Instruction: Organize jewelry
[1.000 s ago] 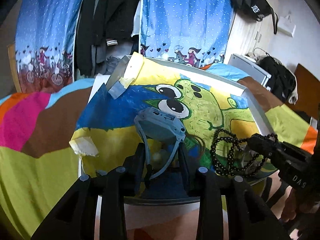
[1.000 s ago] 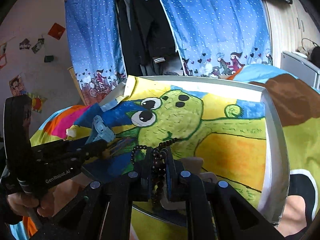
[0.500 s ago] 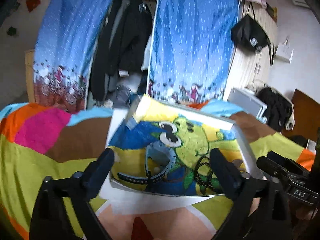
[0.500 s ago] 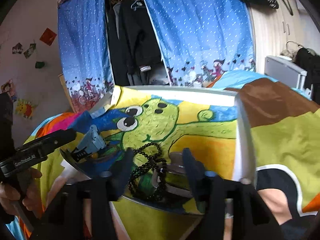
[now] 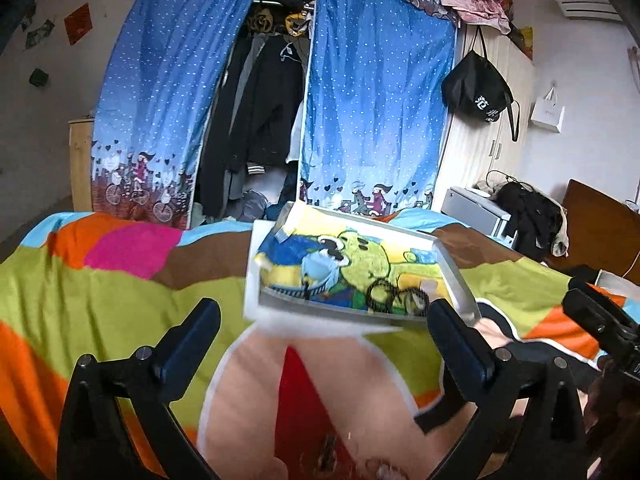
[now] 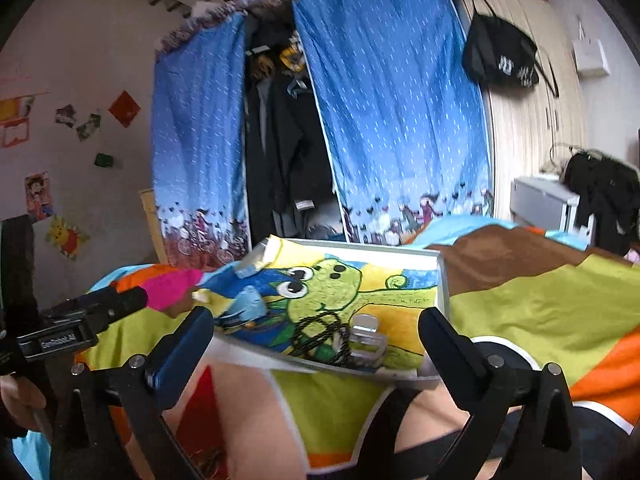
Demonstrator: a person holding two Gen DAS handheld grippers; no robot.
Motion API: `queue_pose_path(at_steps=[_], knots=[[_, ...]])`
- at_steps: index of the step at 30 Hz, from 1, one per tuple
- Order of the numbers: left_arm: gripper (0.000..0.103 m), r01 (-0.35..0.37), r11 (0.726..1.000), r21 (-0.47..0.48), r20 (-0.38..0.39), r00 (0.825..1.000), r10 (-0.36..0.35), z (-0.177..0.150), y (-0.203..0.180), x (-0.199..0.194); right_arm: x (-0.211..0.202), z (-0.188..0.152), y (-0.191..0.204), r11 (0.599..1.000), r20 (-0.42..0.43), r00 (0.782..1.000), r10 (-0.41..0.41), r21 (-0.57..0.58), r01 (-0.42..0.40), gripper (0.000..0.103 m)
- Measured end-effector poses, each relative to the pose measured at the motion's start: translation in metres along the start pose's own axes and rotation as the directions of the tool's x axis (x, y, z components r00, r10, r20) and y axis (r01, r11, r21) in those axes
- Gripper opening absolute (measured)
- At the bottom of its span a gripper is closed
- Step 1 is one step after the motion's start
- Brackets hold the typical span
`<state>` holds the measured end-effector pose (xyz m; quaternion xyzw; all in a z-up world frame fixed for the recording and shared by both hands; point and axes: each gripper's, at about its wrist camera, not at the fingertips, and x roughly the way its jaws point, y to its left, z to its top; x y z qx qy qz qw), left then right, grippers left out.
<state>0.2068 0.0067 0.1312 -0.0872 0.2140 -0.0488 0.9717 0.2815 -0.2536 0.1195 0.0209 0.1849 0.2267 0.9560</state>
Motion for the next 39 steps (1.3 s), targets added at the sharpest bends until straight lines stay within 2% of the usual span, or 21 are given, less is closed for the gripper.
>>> queue_pose_path(at_steps=[4,10,22,30,36,39], knots=[[0.101,-0.007,1.0,-0.015,0.006,1.0,0.007,-0.021,0.008,-0.035,-0.038,-0.008,0.017,0.999,0.028,0.999,0.018,-0.03,-0.017,0.103],[0.101,-0.04,0.998,-0.038,-0.045,0.998,0.038,-0.06,0.018,-0.065,-0.076,-0.032,0.037,0.999,0.036,0.999,0.02,-0.046,-0.019,0.103],[0.101,-0.057,0.998,-0.021,-0.173,0.984,0.053,-0.135,0.02,-0.079,-0.095,-0.121,0.051,1.0,-0.109,0.994,-0.011,-0.015,0.009,0.103],[0.101,-0.016,1.0,0.008,-0.294,0.956,0.017,-0.167,0.018,-0.063,-0.088,-0.172,0.049,1.0,-0.258,0.966,-0.005,0.018,0.011,0.103],[0.101,0.011,1.0,0.023,-0.338,0.941,-0.002,-0.181,0.015,-0.045,-0.076,-0.208,0.046,0.999,-0.364,0.931,-0.007,0.038,0.023,0.103],[0.101,0.005,0.999,0.04,-0.348,0.938,0.009,-0.184,0.014,-0.035,-0.072,-0.217,0.043,0.999,-0.392,0.92,-0.007,0.044,0.027,0.103]])
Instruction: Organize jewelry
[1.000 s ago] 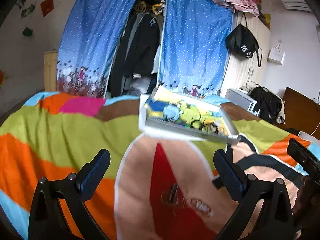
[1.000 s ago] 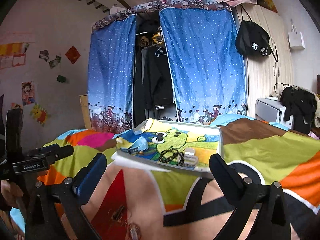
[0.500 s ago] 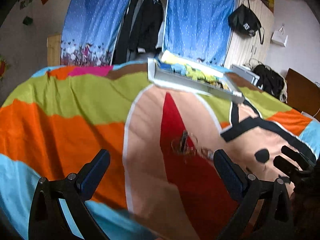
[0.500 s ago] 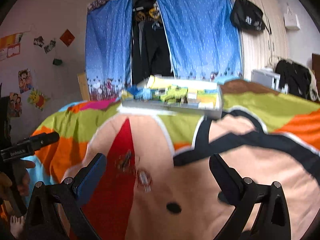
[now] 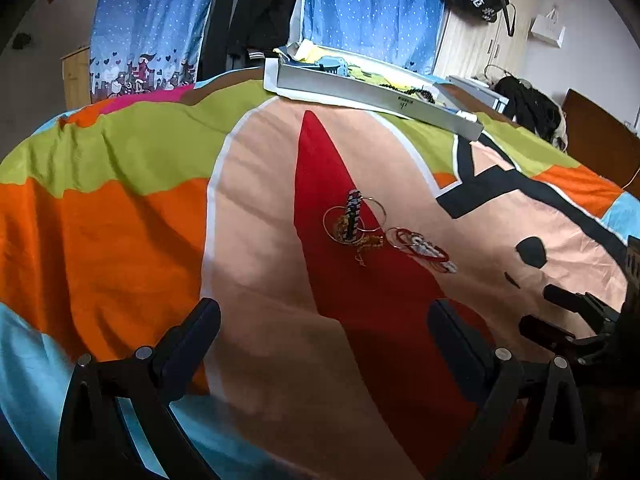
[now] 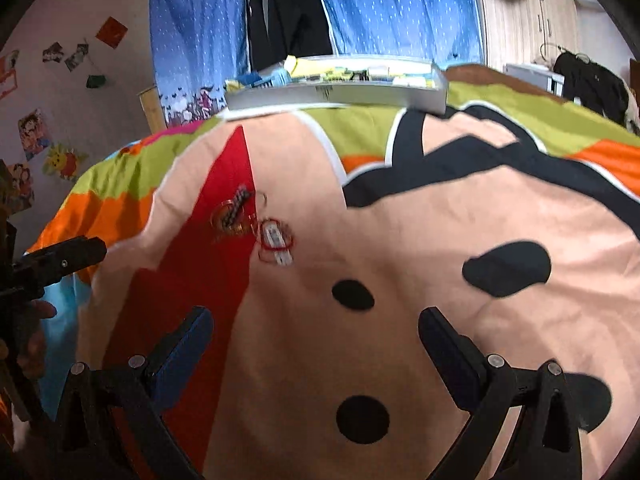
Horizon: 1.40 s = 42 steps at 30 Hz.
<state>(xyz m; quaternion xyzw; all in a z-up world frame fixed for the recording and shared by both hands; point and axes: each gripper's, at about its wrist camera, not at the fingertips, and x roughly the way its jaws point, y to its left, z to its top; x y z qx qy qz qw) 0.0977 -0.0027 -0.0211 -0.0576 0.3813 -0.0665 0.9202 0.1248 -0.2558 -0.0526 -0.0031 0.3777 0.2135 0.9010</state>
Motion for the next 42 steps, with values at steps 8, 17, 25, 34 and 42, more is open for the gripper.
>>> queue_pose_path(at_steps=[8,17,25,34,42], knots=[[0.101,-0.009,0.999,0.037,-0.034,0.999,0.01,0.006,0.002,0.027,0.014,-0.005,-0.01,1.0,-0.042,0.999,-0.017,0.011,0.017,0.103],[0.101,0.063,0.993,0.103,-0.072,0.996,-0.056,0.018,0.0,0.053,0.03,0.002,-0.022,1.0,-0.076,0.997,-0.022,0.02,0.023,0.103],[0.094,0.144,0.979,0.141,-0.092,0.987,-0.132,0.035,-0.004,0.074,0.045,0.023,-0.022,0.999,-0.075,0.997,0.023,-0.028,-0.025,0.095],[0.041,0.228,0.964,0.135,-0.195,0.96,-0.2,0.044,-0.008,0.108,0.069,0.033,-0.021,0.996,-0.142,0.987,0.073,-0.045,-0.08,0.065],[0.033,0.222,0.966,0.134,-0.232,0.954,-0.187,0.043,-0.009,0.123,0.078,0.036,-0.014,0.992,-0.16,0.983,0.085,-0.08,-0.098,0.053]])
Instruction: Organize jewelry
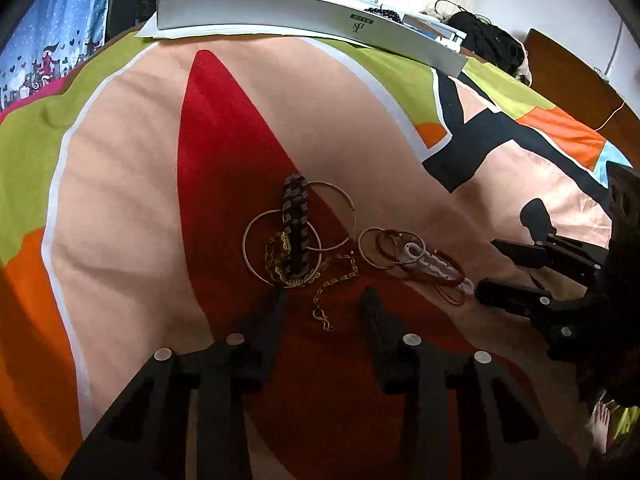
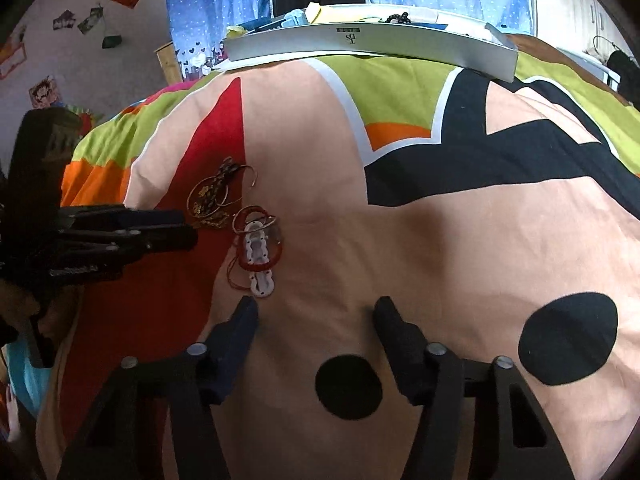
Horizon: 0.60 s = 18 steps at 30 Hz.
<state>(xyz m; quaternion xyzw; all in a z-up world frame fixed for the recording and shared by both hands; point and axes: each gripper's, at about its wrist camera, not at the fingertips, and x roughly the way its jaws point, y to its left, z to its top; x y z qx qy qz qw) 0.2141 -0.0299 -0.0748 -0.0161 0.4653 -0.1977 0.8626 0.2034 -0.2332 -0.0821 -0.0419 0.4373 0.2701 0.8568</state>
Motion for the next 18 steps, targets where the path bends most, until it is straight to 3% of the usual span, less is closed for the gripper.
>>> queue_pose_path(at_steps=[6,13,18], knots=[[0.03,-0.01,1.0,0.005,0.001,1.0,0.01,0.001,0.0,0.003,0.004,0.007,0.001,1.0,0.008,1.0,-0.001,-0.019,0.001,0.046],[0.015,0.006,1.0,0.012,0.002,1.0,-0.006,-0.001,-0.003,0.004,-0.005,0.006,0.007,0.999,0.042,0.999,0.007,-0.044,-0.005,0.041],[0.012,0.023,0.999,0.029,-0.005,1.0,-0.023,-0.002,-0.007,0.006,-0.01,0.007,0.012,0.998,0.058,0.998,0.013,-0.065,-0.01,0.037]])
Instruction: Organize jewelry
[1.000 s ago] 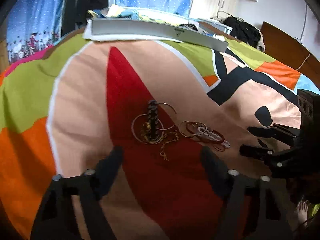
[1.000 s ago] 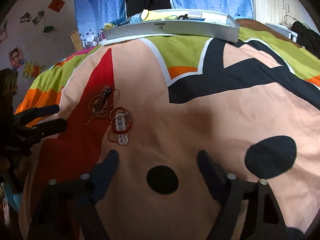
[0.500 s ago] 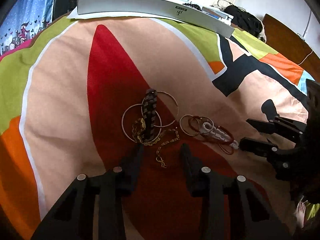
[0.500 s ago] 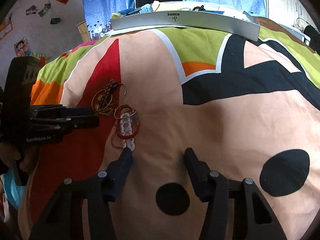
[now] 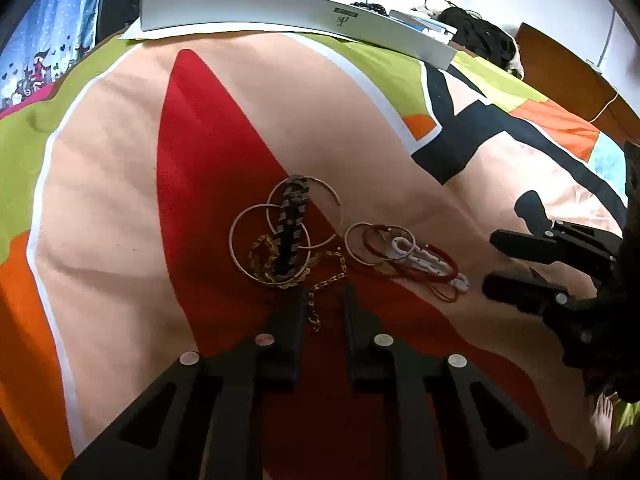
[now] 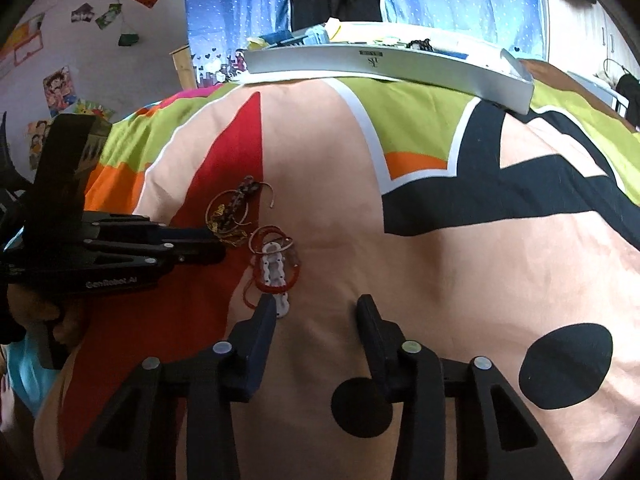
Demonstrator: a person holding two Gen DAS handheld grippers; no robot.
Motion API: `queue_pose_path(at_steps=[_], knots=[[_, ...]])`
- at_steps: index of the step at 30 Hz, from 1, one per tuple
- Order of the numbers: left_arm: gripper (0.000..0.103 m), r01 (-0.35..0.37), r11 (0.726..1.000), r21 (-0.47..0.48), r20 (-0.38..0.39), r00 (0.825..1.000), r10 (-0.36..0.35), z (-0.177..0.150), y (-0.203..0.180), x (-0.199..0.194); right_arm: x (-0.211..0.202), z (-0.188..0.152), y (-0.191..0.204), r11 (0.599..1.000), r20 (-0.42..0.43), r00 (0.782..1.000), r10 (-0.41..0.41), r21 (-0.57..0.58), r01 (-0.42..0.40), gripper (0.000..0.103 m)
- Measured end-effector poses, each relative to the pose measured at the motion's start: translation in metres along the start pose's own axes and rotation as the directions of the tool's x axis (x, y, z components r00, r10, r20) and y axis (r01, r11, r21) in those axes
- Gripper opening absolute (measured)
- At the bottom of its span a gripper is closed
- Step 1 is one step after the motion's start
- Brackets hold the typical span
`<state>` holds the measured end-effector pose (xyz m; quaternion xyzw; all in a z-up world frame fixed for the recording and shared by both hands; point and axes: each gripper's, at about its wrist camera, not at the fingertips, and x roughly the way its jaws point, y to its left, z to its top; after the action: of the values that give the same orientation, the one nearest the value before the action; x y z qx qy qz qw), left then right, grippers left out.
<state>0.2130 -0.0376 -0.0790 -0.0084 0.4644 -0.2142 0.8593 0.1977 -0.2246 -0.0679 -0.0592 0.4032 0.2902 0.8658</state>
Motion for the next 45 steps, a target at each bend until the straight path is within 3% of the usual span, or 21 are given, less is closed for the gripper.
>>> queue_pose_path(at_steps=[16,25,31,38,45], knots=[[0.0,-0.012,1.0,-0.027,-0.035,0.999,0.011,0.002,-0.005,0.005,0.027,0.005,0.019,0.993,-0.106,0.993,-0.042,-0.114,0.03,0.037],[0.0,-0.02,0.999,-0.048,-0.039,0.999,0.018,-0.011,-0.016,-0.007,0.027,0.006,0.024,0.978,-0.137,0.986,-0.099,-0.197,0.071,0.014],[0.0,-0.023,0.998,-0.062,-0.031,0.999,0.022,-0.015,-0.016,-0.009,0.021,0.005,0.025,0.976,-0.115,0.989,-0.091,-0.206,0.066,0.016],[0.0,-0.011,0.997,-0.081,-0.025,1.0,0.009,-0.018,-0.012,-0.01,0.025,0.006,0.04,0.941,-0.086,0.988,-0.13,-0.325,0.096,0.018],[0.0,-0.001,0.995,-0.096,-0.022,1.0,-0.001,-0.02,-0.007,-0.011,0.031,0.005,0.043,0.934,-0.092,0.991,-0.099,-0.351,0.06,0.025]])
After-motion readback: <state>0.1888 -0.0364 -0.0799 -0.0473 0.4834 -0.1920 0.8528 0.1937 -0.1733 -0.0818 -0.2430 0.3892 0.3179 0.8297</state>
